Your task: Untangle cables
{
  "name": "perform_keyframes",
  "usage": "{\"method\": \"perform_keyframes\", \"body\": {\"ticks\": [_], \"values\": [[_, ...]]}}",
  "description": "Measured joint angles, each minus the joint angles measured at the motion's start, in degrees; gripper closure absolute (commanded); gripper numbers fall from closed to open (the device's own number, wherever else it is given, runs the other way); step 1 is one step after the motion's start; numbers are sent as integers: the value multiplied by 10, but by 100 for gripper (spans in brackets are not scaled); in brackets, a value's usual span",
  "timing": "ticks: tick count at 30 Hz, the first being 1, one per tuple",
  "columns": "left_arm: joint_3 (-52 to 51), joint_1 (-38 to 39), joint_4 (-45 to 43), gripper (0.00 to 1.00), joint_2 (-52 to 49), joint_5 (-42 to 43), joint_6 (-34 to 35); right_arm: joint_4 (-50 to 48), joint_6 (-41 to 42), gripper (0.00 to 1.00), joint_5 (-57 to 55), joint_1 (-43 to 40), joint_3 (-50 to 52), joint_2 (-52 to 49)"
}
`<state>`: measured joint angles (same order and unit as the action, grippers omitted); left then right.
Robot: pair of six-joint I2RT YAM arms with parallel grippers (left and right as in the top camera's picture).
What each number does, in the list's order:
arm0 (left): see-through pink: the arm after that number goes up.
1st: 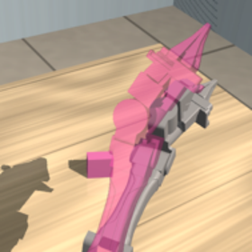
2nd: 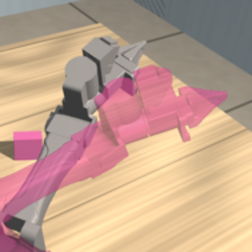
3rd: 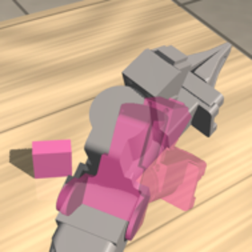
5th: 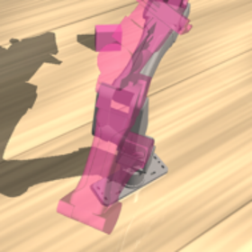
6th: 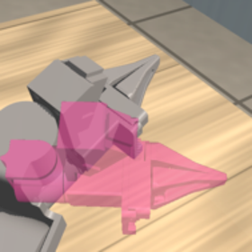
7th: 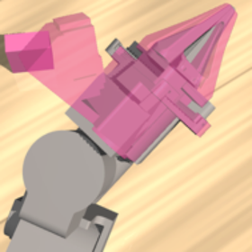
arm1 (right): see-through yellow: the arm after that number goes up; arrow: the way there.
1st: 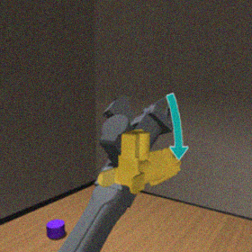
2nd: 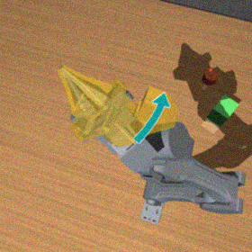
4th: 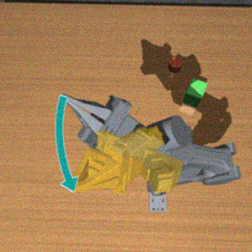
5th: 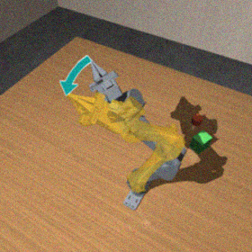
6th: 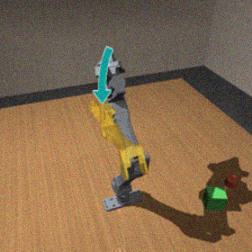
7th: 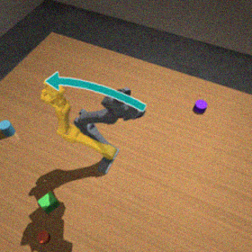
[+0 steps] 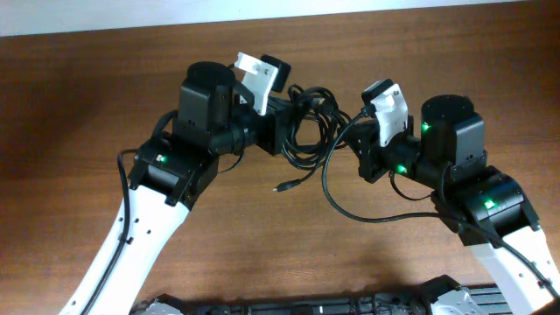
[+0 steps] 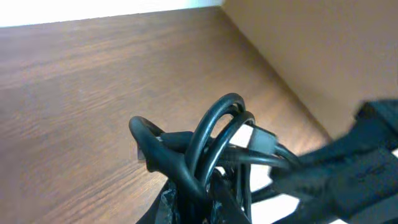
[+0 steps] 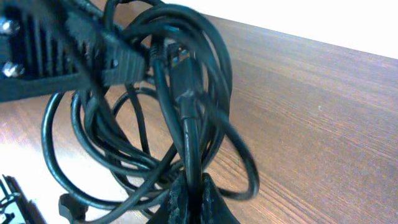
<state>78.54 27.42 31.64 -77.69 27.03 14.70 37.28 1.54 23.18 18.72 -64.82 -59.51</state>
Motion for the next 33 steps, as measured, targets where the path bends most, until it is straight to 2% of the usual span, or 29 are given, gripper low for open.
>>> {"method": "perform_keyframes", "body": {"ticks": [8, 19, 21, 23, 27, 33], "values": [[0, 0, 0, 100, 0, -64, 87, 0, 0, 96, 0, 0, 0, 0], [0, -35, 5, 100, 0, -76, 159, 0, 0, 96, 0, 0, 0, 0], [0, -37, 6, 100, 0, -76, 164, 0, 0, 73, 0, 0, 0, 0], [0, -37, 10, 100, 0, -81, 160, 0, 0, 60, -3, 0, 0, 0], [0, -43, 14, 100, 0, -95, 122, 0, 3, 46, -7, 0, 0, 0], [0, -43, 14, 100, 0, -89, 83, 0, 6, 39, -9, 0, 0, 0]]}}
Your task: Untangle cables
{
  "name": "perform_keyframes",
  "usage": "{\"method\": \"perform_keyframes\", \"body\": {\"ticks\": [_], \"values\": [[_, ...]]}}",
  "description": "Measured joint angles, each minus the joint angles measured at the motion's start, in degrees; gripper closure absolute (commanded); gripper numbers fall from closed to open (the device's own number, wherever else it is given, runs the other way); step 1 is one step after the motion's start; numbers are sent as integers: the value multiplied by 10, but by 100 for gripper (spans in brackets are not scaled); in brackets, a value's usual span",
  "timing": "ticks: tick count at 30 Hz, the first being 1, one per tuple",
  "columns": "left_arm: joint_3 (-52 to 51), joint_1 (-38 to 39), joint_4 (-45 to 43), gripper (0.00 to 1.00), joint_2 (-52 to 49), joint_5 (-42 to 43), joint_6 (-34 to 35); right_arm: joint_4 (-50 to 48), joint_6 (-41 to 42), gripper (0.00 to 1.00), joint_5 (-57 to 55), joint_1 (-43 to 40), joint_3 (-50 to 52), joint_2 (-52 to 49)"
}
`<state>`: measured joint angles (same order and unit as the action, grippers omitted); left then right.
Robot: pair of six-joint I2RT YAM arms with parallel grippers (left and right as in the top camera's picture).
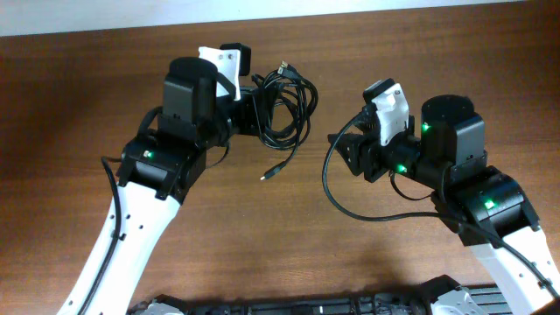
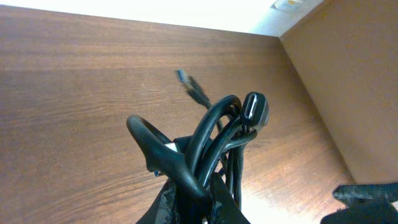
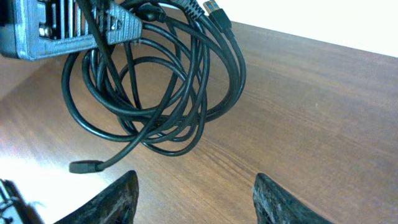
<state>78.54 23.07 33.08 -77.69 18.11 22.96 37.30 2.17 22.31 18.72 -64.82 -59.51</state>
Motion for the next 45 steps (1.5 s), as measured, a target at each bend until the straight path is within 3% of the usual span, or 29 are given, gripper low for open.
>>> {"method": "perform_keyframes", "body": {"ticks": [9, 17, 35, 45], "values": [[0, 0, 0, 100, 0, 153, -136, 0, 5, 39, -5, 0, 0, 0], [0, 0, 0, 100, 0, 239, -175, 14, 18, 39, -42, 0, 0, 0], [0, 0, 0, 100, 0, 260, -198, 30, 54, 39, -88, 0, 0, 1], [0, -7, 2, 100, 0, 202, -172, 31, 54, 39, -105, 0, 0, 1]]}}
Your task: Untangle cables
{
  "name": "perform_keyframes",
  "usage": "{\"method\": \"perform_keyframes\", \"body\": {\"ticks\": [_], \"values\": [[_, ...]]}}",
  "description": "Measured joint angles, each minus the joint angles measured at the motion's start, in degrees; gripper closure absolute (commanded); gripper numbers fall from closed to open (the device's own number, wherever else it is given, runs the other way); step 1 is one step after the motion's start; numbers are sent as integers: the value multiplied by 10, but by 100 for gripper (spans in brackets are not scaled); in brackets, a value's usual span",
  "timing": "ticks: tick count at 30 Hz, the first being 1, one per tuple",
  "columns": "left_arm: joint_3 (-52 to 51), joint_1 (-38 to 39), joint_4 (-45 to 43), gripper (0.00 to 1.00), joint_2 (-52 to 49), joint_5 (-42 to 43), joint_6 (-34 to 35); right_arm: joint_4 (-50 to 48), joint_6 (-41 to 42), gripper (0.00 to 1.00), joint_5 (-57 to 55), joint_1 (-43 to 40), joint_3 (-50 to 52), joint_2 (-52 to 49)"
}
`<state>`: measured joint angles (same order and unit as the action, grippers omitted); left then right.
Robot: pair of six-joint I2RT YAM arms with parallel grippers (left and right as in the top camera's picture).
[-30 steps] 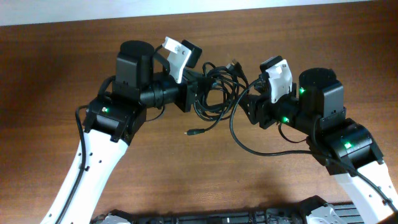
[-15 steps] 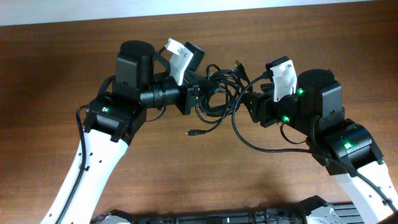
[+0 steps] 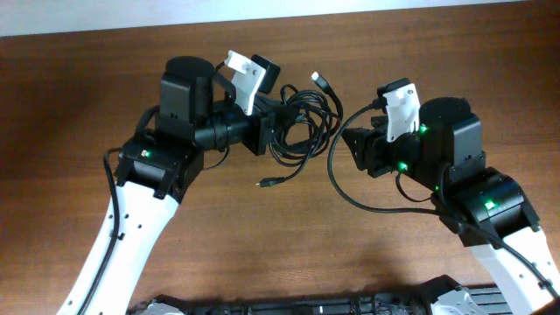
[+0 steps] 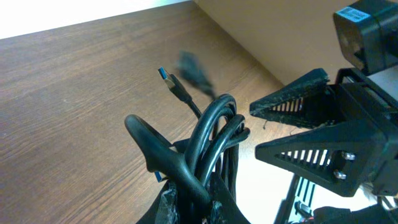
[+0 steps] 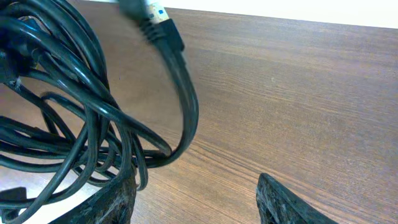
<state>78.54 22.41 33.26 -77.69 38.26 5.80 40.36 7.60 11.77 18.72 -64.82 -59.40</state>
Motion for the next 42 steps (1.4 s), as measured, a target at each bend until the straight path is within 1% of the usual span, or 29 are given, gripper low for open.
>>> {"method": "perform_keyframes", "body": {"ticks": [13, 19, 24, 32, 36, 42], "values": [[0, 0, 0, 100, 0, 42, 15, 0, 0, 39, -2, 0, 0, 0], [0, -1, 4, 100, 0, 122, 18, 0, 1, 39, -3, 0, 0, 0], [0, -1, 42, 100, 0, 170, 8, 8, 40, 39, -33, 0, 0, 0], [0, -1, 47, 100, 0, 172, -15, 26, 96, 38, -79, 2, 0, 0], [0, -7, 45, 100, 0, 154, -18, 30, 118, 38, -109, 2, 0, 0], [0, -23, 28, 100, 0, 112, -17, 30, 122, 38, -126, 2, 0, 0]]}}
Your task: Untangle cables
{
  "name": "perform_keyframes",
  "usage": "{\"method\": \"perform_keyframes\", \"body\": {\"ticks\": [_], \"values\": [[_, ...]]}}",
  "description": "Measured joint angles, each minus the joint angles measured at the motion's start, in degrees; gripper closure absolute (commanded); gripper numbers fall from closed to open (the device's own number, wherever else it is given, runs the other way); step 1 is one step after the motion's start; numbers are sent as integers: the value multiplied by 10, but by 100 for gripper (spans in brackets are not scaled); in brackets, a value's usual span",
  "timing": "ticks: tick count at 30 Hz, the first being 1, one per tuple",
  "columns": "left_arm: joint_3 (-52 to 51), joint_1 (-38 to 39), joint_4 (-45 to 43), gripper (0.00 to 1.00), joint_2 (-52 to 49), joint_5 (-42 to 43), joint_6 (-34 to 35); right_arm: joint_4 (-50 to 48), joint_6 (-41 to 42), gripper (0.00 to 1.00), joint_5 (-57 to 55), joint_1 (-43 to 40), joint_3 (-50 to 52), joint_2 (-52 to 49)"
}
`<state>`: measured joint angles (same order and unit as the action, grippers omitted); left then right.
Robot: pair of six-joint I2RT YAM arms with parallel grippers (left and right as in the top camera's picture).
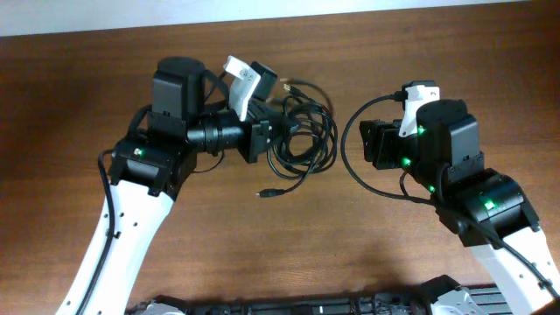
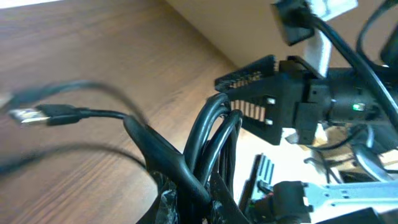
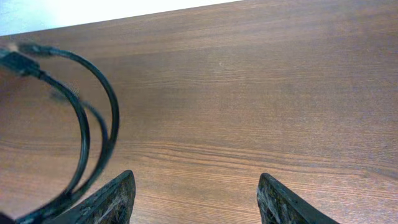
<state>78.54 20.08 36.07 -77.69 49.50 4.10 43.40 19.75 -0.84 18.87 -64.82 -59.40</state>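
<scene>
A tangled bundle of black cables (image 1: 304,133) hangs from my left gripper (image 1: 267,131), which is shut on it at the middle back of the table. In the left wrist view several strands (image 2: 211,127) rise from between the pinched fingers (image 2: 168,202), and one plug end (image 2: 31,115) sticks out to the left, blurred. Another thin plug end (image 1: 263,193) lies on the wood below the bundle. My right gripper (image 1: 369,145) stands open to the right of the bundle, apart from it. Bare table shows between its fingers (image 3: 118,194).
A black cable loop (image 1: 347,144) curls around the left side of the right gripper and appears at the left edge of the right wrist view (image 3: 102,134). The brown wooden table (image 1: 79,96) stretches around both arms. A dark rack (image 1: 306,306) runs along the front edge.
The right gripper, still open, has turned away from the bundle and now looks at bare table with only a loop at its left. The left gripper has rotated, still holding the bundle.
First both grippers were shut on the bundle between them. Then the right was open and the left held the bundle further left. After that the bundle was back near the open right gripper. Now the left still holds it and the right faces away.
</scene>
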Motion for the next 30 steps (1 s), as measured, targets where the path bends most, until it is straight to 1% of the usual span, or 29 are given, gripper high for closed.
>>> {"method": "perform_keyframes", "body": {"ticks": [4, 6, 9, 11, 15, 17, 21, 23, 27, 30], "values": [[0, 0, -16, 100, 0, -17, 0, 0, 0, 37, -3, 0, 0, 0], [0, 0, -18, 100, 0, -26, -2, 0, 0, 34, -3, 0, 0, 0], [0, 0, -18, 100, 0, -33, -25, -1, -5, 34, 0, 0, 0, 0], [0, 0, -18, 100, 0, -35, -50, -3, -21, 31, 16, 0, 0, 0], [0, 0, -18, 100, 0, -37, -116, -29, -80, 21, 82, 0, 0, 0], [0, 0, -18, 100, 0, -38, -157, -36, -114, 19, 128, 0, 0, 0], [0, 0, -18, 100, 0, -39, -203, -36, -149, 12, 179, 0, 0, 0], [0, 0, -18, 100, 0, -37, -217, -37, -160, 11, 194, 0, 0, 0], [0, 6, -19, 100, 0, 1, -271, -42, -186, 11, 230, 0, 0, 0], [0, 21, -19, 100, 0, 21, -305, -46, -216, 11, 277, 0, 0, 0]]}}
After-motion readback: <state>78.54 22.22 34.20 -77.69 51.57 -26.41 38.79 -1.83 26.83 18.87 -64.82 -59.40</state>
